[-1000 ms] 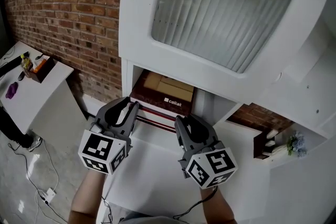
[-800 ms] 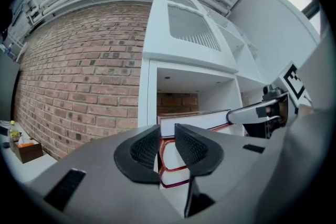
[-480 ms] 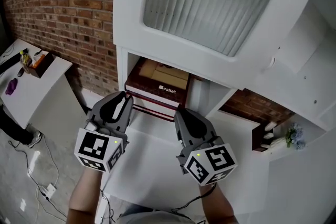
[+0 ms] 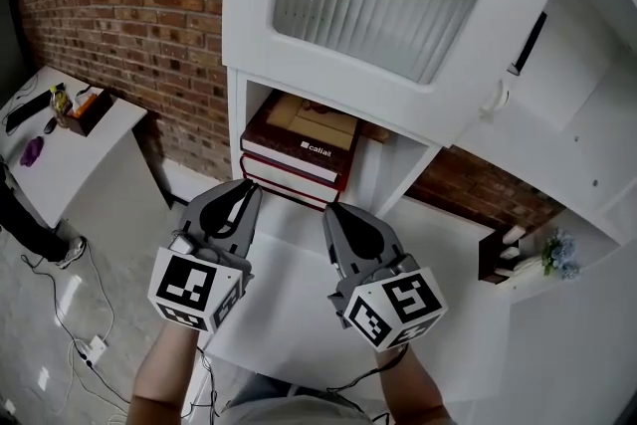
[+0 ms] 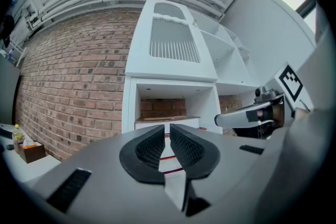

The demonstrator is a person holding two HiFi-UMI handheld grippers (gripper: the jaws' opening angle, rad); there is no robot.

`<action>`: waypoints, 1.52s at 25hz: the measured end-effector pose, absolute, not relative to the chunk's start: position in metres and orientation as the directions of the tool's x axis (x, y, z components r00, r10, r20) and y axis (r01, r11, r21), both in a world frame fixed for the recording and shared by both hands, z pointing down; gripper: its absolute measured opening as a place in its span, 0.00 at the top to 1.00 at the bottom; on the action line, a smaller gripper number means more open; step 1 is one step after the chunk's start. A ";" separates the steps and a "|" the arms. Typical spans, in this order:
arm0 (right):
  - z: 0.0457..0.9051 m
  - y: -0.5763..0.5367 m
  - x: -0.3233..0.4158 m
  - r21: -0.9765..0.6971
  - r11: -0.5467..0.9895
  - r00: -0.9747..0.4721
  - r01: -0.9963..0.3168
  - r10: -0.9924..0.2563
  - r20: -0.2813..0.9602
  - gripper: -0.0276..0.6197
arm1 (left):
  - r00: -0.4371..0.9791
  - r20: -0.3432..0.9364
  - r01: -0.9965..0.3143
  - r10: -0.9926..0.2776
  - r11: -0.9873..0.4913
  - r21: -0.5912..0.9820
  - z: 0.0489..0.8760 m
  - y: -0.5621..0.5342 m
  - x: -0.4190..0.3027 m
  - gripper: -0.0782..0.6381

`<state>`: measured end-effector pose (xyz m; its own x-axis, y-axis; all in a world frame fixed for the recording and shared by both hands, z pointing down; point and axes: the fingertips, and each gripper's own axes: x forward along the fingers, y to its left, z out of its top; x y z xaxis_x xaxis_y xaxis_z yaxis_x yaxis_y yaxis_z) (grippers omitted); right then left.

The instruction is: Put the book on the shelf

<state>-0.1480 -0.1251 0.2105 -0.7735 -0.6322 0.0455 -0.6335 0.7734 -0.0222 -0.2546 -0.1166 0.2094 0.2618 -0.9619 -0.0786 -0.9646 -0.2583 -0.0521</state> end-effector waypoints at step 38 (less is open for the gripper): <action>0.212 0.012 -0.160 -0.023 0.932 -0.933 -0.361 -0.360 0.013 0.94 | 0.144 -0.046 -0.990 -0.988 -0.144 -0.016 0.217 0.029 -0.194 0.87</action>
